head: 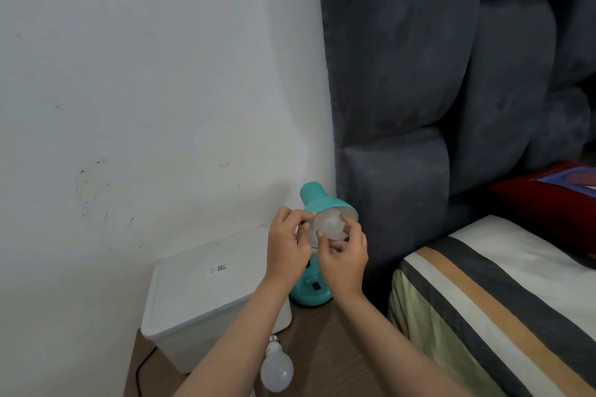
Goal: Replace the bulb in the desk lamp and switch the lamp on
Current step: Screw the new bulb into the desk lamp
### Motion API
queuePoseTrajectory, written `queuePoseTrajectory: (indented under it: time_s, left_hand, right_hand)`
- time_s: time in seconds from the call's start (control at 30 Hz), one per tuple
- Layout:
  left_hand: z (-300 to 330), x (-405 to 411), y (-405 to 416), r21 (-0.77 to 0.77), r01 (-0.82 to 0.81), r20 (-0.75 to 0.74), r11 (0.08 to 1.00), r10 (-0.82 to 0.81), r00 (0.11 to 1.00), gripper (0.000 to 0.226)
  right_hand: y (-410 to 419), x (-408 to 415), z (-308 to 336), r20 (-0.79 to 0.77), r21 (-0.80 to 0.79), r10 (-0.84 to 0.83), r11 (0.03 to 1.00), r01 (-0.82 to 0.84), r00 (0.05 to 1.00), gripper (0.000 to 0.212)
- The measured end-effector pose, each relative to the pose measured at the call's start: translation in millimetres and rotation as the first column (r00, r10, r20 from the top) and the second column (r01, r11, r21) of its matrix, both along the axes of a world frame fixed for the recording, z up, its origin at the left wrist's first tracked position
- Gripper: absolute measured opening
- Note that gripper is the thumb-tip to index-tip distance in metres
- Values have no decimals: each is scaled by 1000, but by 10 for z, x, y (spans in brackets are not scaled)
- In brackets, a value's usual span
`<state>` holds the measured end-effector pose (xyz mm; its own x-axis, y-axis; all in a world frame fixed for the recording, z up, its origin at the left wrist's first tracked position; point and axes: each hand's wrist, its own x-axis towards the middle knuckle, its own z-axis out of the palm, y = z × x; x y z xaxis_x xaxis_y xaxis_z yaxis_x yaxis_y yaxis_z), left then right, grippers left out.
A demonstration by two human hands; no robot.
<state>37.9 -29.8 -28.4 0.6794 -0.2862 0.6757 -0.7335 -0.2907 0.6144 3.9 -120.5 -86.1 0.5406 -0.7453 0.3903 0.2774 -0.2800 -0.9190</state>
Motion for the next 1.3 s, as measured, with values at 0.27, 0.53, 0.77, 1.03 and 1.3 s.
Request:
queuePoseTrajectory:
  time_s: [0.27,0.53,0.77,1.03,1.3]
  left_hand:
    - [-16,1,-13,-7,2,-6,1000,-2,1000,27]
    - [-22,-12,-16,-8,1,-3,1000,-1,1000,27]
    - [-10,6,-6,-8,-1,-18,1000,1,1000,26]
    - [-14,12,-3,-12,-8,-28,1000,8,1000,25]
    - [-33,4,-15,-18,-3,-30,1000,2,1000,26]
  right_hand:
    - [20,24,-29,24,-50,-6,999,7,1000,51]
    - [35,29,-3,44,21,-23,1000,22,999,55]
    - [36,39,-34,10,39,-25,999,24,1000,51]
    - [49,42,-53,32,-35,-38,999,39,999,47]
    - [91,51,-80,51,-86,-39,995,43,998,53]
